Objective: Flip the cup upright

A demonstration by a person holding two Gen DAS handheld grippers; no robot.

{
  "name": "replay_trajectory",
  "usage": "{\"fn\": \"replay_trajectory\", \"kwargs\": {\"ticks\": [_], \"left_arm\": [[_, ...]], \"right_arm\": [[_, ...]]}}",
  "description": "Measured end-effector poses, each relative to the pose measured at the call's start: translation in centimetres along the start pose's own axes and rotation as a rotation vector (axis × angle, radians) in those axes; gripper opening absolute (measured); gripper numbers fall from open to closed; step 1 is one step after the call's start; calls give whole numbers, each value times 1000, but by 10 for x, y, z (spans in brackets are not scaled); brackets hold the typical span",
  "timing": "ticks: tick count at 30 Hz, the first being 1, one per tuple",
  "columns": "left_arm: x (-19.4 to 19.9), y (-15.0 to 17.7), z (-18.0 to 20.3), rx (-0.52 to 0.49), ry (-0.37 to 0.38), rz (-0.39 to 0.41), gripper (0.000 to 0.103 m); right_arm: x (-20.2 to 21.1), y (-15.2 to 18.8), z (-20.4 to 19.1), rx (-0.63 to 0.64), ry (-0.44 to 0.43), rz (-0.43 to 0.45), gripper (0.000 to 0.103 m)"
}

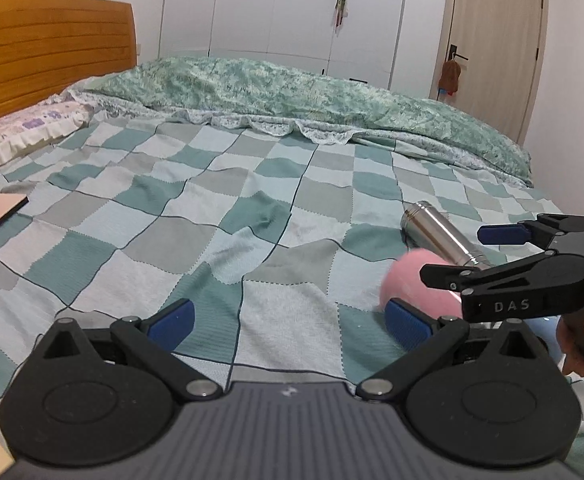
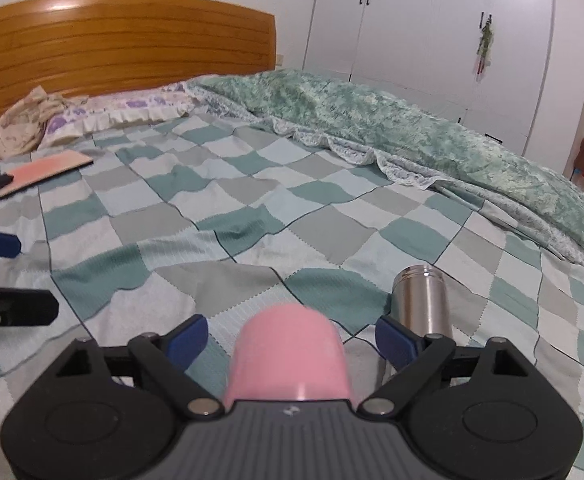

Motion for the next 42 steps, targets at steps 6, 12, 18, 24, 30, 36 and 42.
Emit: {"fn": "replay_trajectory", "kwargs": {"ticks": [6, 12, 18, 24, 30, 36, 42], "left_arm": [[28, 1, 11, -18, -19, 32, 103], [64, 2, 24, -56, -32, 101, 103], [83, 5, 40, -50, -41, 110, 103], [99, 15, 69, -94, -1, 108, 103], [119, 23, 90, -143, -5, 121, 103], [139, 31, 97, -144, 8, 142, 103], [140, 35, 100, -159, 16, 142, 103]], "right_arm": [[40, 1, 14, -39, 34, 10, 92], [100, 13, 48, -144, 126, -27, 100], [153, 48, 84, -263, 210, -49, 103], [184, 81, 91, -322, 204, -63, 103], [208, 93, 89, -352, 196, -38, 103], [230, 94, 81, -348, 184, -4, 103], [240, 94, 75, -335, 163, 18, 103]]}}
Point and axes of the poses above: each gripper's, at about its wrist camera, not at the fingertips, and x roughly against the way its jaws point, z to its right, y to its underside, the point moved 1 cm from there along -x, roughly the way its jaws point, and after that the axes turned 11 degrees about y, right-handed, at the moved point
